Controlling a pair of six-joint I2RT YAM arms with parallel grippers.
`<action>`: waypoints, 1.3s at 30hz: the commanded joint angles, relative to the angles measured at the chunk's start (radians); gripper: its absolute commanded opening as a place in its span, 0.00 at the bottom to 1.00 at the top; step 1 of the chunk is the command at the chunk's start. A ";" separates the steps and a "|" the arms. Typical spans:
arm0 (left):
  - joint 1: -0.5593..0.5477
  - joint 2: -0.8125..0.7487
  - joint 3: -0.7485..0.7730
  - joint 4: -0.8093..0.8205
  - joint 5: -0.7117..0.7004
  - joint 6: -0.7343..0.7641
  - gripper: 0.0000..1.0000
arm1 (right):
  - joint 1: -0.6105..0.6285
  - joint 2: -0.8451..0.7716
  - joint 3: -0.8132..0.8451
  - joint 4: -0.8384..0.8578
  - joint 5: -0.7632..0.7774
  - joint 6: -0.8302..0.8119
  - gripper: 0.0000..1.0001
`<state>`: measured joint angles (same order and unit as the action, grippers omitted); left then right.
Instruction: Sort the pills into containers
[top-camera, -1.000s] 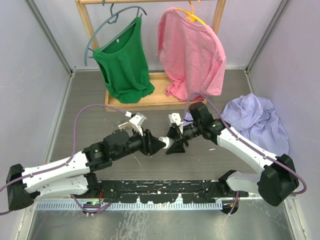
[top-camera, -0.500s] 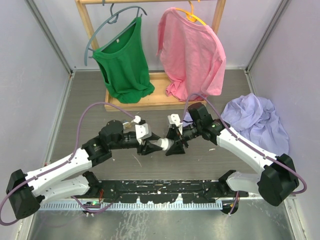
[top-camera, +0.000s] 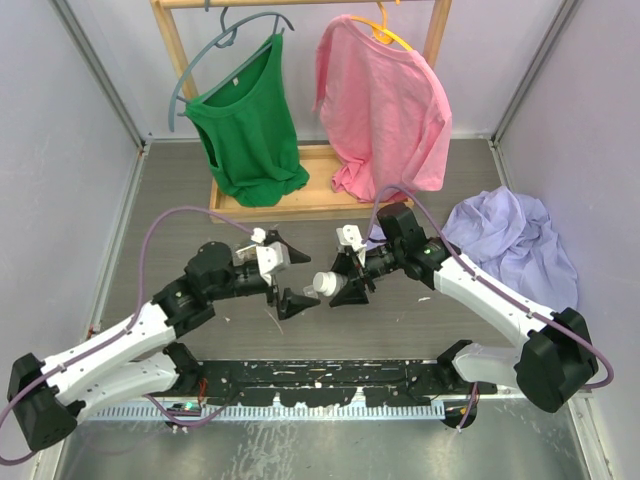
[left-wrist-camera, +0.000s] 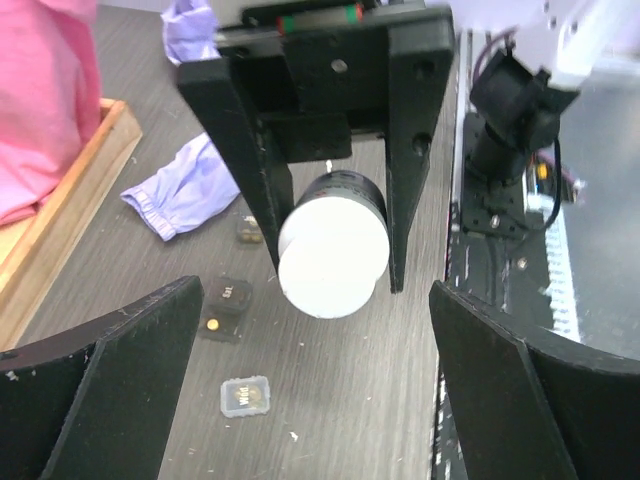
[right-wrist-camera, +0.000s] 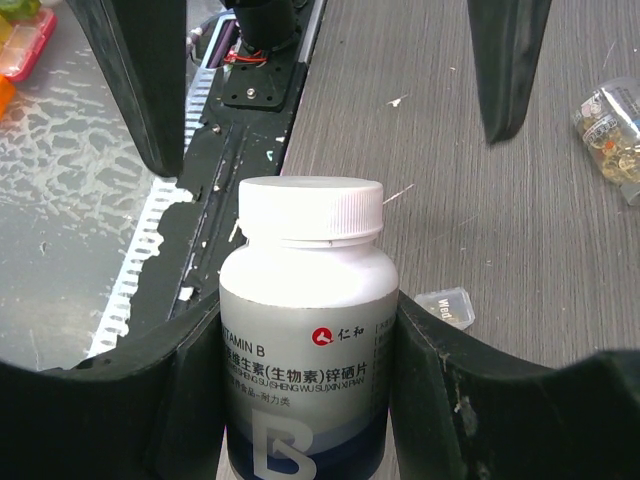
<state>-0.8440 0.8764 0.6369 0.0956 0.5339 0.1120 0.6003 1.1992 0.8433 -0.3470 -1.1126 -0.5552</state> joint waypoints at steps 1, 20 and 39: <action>0.004 -0.094 -0.011 0.104 -0.145 -0.284 0.98 | -0.001 -0.013 0.041 0.040 -0.024 -0.009 0.01; -0.349 -0.157 0.063 -0.146 -0.975 -1.010 0.94 | -0.001 -0.010 0.040 0.037 -0.020 -0.014 0.01; -0.353 0.026 0.162 -0.225 -0.959 -1.082 0.74 | -0.001 -0.016 0.041 0.036 -0.023 -0.013 0.01</action>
<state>-1.1938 0.8959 0.7589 -0.1658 -0.4118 -0.9554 0.5999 1.1995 0.8433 -0.3447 -1.1126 -0.5591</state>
